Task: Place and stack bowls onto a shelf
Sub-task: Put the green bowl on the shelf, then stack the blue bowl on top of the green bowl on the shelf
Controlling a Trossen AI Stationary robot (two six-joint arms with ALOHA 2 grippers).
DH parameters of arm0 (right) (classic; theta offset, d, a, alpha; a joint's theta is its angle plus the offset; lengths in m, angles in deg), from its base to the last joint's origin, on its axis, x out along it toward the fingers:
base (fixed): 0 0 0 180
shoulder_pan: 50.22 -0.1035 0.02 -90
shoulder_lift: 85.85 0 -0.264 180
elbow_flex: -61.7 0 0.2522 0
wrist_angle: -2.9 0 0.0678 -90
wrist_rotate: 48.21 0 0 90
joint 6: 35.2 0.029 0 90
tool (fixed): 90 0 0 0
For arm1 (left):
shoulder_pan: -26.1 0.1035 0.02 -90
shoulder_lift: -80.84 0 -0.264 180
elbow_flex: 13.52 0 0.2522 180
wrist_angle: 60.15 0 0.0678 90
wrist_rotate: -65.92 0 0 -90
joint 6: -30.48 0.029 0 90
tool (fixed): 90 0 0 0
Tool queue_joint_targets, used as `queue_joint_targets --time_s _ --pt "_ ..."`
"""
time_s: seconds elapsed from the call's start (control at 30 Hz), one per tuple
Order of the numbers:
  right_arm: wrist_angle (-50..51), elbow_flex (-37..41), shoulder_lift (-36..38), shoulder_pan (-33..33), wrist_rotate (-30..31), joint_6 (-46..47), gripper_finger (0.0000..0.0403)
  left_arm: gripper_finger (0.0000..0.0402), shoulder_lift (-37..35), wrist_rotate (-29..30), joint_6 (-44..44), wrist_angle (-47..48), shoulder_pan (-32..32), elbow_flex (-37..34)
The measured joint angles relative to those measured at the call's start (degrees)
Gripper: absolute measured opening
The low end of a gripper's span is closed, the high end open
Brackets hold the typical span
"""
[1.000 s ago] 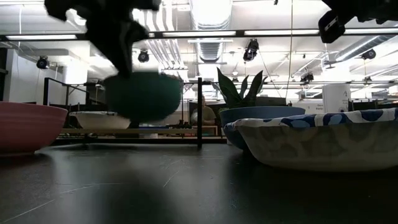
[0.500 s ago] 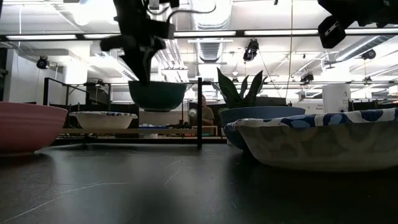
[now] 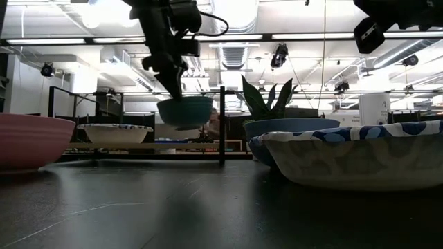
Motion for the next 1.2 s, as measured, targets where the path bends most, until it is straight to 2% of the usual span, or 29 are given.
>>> queue_joint_targets --time_s 0.6,0.93,1.2 --pt "0.00 0.02 0.00 0.00 0.01 0.00 0.0009 0.0003 0.08 -1.60 -2.89 -2.47 1.19 -3.35" --pt "0.00 0.04 0.00 0.00 0.02 0.07 0.0009 0.0039 0.13 0.47 -5.54 -2.81 1.19 -3.96" --pt "0.00 0.04 0.00 0.00 0.02 0.55 0.0009 0.0101 -0.02 1.27 -5.72 -3.01 1.19 -3.80"
